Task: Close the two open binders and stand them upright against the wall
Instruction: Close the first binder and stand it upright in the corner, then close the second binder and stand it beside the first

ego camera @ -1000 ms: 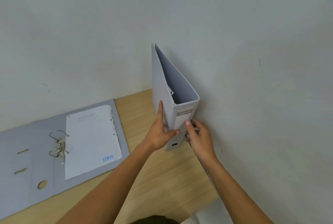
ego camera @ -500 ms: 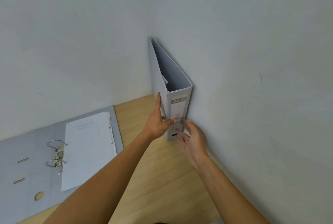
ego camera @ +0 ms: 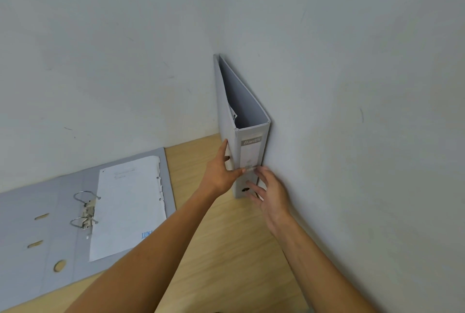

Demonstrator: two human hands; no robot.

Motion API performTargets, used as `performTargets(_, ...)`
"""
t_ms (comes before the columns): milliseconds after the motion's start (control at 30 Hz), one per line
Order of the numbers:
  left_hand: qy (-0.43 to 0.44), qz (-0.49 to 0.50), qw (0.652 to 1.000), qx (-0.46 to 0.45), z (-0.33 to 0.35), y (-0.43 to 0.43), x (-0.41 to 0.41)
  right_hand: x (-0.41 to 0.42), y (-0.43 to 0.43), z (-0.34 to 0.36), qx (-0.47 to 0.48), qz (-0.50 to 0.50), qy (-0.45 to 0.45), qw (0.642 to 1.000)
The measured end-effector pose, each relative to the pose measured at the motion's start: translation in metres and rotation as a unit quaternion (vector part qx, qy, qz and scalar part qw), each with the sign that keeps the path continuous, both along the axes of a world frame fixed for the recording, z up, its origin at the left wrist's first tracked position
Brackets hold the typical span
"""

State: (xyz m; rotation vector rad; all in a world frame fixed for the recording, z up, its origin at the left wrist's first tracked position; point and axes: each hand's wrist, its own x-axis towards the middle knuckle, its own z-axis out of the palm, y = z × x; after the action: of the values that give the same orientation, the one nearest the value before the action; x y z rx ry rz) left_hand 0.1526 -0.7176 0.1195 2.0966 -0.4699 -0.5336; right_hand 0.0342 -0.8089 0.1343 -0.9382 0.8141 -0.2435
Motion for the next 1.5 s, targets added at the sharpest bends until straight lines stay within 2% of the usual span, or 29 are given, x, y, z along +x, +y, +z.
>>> performTargets(233, 0.009, -0.003, 1.000, 0.019, 0.017, 0.034, -0.012, -0.006, 0.008, -0.009, -0.123, 0.073, 0.062, 0.988)
performTargets(367, 0.083, 0.042, 0.996, 0.000, 0.012, 0.088, -0.031, -0.012, 0.030, -0.022, -0.164, 0.143, 0.082, 0.973)
performTargets(700, 0.196, 0.199, 0.960, -0.001, -0.025, 0.271, -0.052, 0.002, 0.153, -0.058, -0.155, 0.333, 0.135, 0.920)
performTargets(967, 0.247, 0.291, 0.924, -0.020, -0.048, 0.411, -0.043, 0.035, 0.268, -0.063, -0.159, 0.388, 0.143, 0.897)
performTargets(1167, 0.245, 0.363, 0.899, -0.022, -0.069, 0.504, -0.034, 0.067, 0.340, -0.071, -0.163, 0.421, 0.153, 0.879)
performTargets(1233, 0.226, 0.380, 0.897, 0.004, -0.077, 0.535, -0.032, 0.078, 0.365, -0.074, -0.166, 0.435, 0.159, 0.871)
performTargets(1333, 0.162, 0.366, 0.910, 0.104, -0.089, 0.575, -0.021, 0.092, 0.394, -0.079, -0.172, 0.456, 0.159, 0.858)
performTargets(1433, 0.117, 0.281, 0.928, 0.213, -0.106, 0.601, -0.003, 0.104, 0.416, -0.082, -0.187, 0.468, 0.160, 0.849)
performTargets(1500, 0.130, 0.190, 0.924, 0.306, -0.118, 0.606, 0.003, 0.111, 0.425, -0.083, -0.203, 0.471, 0.166, 0.842)
